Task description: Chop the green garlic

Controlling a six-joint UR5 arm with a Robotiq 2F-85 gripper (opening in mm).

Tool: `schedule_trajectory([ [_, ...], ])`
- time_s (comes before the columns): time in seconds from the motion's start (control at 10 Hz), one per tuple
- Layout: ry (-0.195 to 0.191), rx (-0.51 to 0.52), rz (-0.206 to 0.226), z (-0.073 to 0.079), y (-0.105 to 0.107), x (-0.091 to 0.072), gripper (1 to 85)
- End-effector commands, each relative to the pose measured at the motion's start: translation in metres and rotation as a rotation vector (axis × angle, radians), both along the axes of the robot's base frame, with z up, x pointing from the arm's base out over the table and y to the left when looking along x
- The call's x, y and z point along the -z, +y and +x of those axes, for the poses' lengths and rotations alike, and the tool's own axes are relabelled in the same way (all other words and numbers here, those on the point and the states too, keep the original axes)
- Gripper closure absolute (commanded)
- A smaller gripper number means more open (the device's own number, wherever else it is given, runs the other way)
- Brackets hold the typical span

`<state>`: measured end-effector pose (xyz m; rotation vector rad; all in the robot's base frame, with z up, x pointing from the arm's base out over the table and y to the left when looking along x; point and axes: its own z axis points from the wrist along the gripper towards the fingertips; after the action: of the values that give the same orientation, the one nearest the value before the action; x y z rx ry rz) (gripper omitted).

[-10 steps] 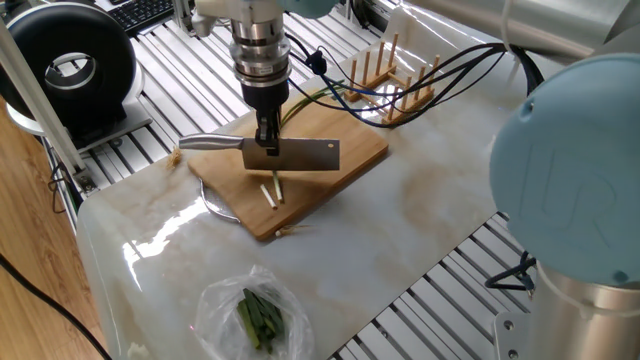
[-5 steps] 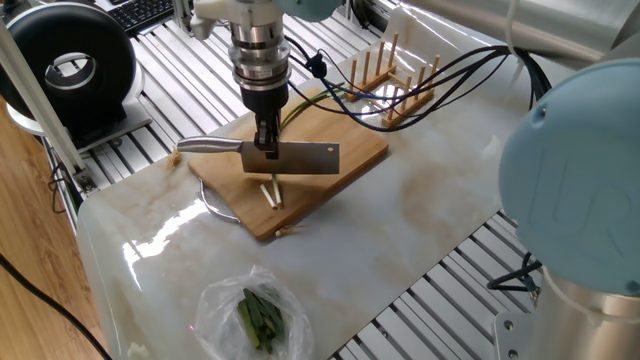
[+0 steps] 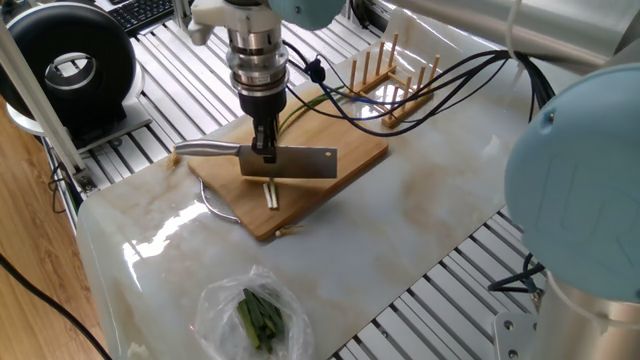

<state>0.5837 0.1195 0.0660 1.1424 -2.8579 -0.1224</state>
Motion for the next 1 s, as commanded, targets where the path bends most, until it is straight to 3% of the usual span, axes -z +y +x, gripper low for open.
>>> schedule_trajectory([
  [0.0,-0.005,0.007,0.014,-0.0002,0.0054,-0.0008,84.3],
  [0.9,-0.009,0.01,0.012,-0.0027,0.0095,0.0002,84.3],
])
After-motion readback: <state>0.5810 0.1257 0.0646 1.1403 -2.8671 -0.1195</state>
